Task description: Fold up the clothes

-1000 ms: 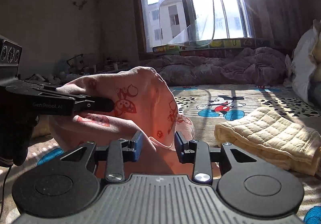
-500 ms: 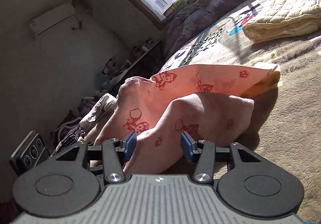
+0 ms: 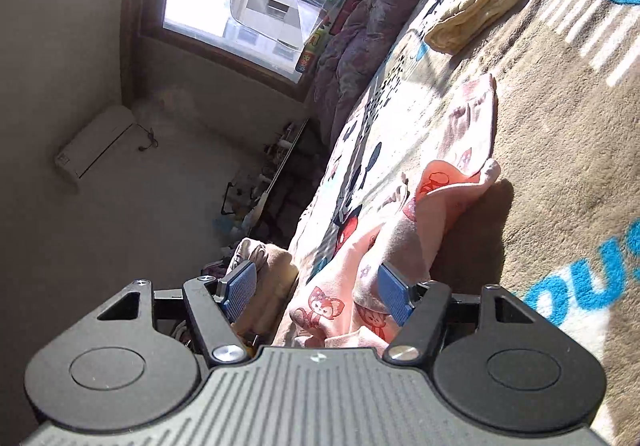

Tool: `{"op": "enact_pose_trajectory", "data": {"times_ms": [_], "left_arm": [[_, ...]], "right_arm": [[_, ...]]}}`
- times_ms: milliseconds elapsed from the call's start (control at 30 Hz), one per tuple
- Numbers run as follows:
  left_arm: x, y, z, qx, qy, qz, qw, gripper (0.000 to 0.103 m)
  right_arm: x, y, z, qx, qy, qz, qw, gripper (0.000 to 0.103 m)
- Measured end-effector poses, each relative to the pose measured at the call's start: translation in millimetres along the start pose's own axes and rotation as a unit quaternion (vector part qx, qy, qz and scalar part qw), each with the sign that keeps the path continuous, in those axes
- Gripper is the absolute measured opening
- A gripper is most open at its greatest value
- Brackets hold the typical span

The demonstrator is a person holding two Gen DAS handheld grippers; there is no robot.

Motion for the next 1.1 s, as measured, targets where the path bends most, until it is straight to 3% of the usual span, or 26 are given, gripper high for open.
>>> {"op": "enact_pose_trajectory", "data": {"times_ms": [67,133,200,333,400,467,533,567,600,700,767,867,967,1100], "left_arm": [[-10.4,5.9,1.0,-0.058,-0.005,0.000,0.9983,0.061],[-20.2,22.2,4.0,-0.150,-0.018,0.005,0.9885,0.061],[-25.1,45.5,3.6,-0.254,-0.025,0.019,0.9667,0.061],[-19.9,90.0,-10.4,-0.437,-0.016,0.033,0.8988,0.059],[-13.2,102.7,-15.7,-0.485,-0.020,0.021,0.8743,0.059],[-2.6,109.0,-16.6,-0.501,-0.018,0.014,0.8650,0.059],[8.9,112.2,-17.9,-0.515,-0.012,0.006,0.8570,0.057],[14.7,113.7,-18.5,-0.522,-0.009,0.002,0.8529,0.048],[18.8,113.4,-19.5,-0.528,-0.004,-0.003,0.8492,0.030],[20.0,108.9,-19.2,-0.526,0.004,0.001,0.8503,0.008],[12.5,107.3,-17.5,-0.526,-0.014,-0.009,0.8506,0.006],[-6.7,96.5,-15.8,-0.510,-0.033,-0.014,0.8593,0.005],[-27.3,81.2,-21.8,-0.514,-0.057,-0.031,0.8551,0.005],[-41.3,49.5,-30.2,-0.480,-0.042,-0.054,0.8746,0.005]], "right_arm": [[2.8,-7.5,-2.0,-0.005,-0.007,-0.038,0.999,0.054],[2.0,-18.7,-0.8,-0.009,-0.027,-0.090,0.996,0.053],[0.0,-25.5,1.2,-0.016,-0.043,-0.120,0.992,0.053],[12.7,-27.2,-9.2,-0.016,-0.016,-0.106,0.994,0.057],[22.3,-24.6,-17.8,-0.036,0.006,-0.112,0.993,0.057],[29.5,-24.9,-24.7,-0.045,0.023,-0.119,0.992,0.054],[30.3,-24.1,-28.1,-0.049,0.027,-0.117,0.992,0.037],[29.9,-23.2,-28.7,-0.052,0.026,-0.115,0.992,0.032],[29.5,-22.2,-29.4,-0.056,0.026,-0.112,0.992,0.025],[20.4,-12.5,-31.5,-0.079,0.020,-0.114,0.990,0.017],[12.9,-7.6,-31.9,-0.084,0.011,-0.114,0.990,0.016],[-3.2,-1.3,-33.4,-0.080,-0.004,-0.111,0.991,0.015],[-21.1,5.6,-35.9,-0.078,-0.014,-0.102,0.992,0.014],[-43.9,9.9,-42.4,-0.070,-0.020,-0.097,0.993,0.011]]}}
Point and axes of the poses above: each gripper's, at about its wrist camera, not at the fingertips, and x roughly the way its jaws point, y to its left, z to its top, the point moved 7 cm from there along x, roughly the way its jaws point, and after that the axes turned 6 degrees about -x, right-handed, at the moved point
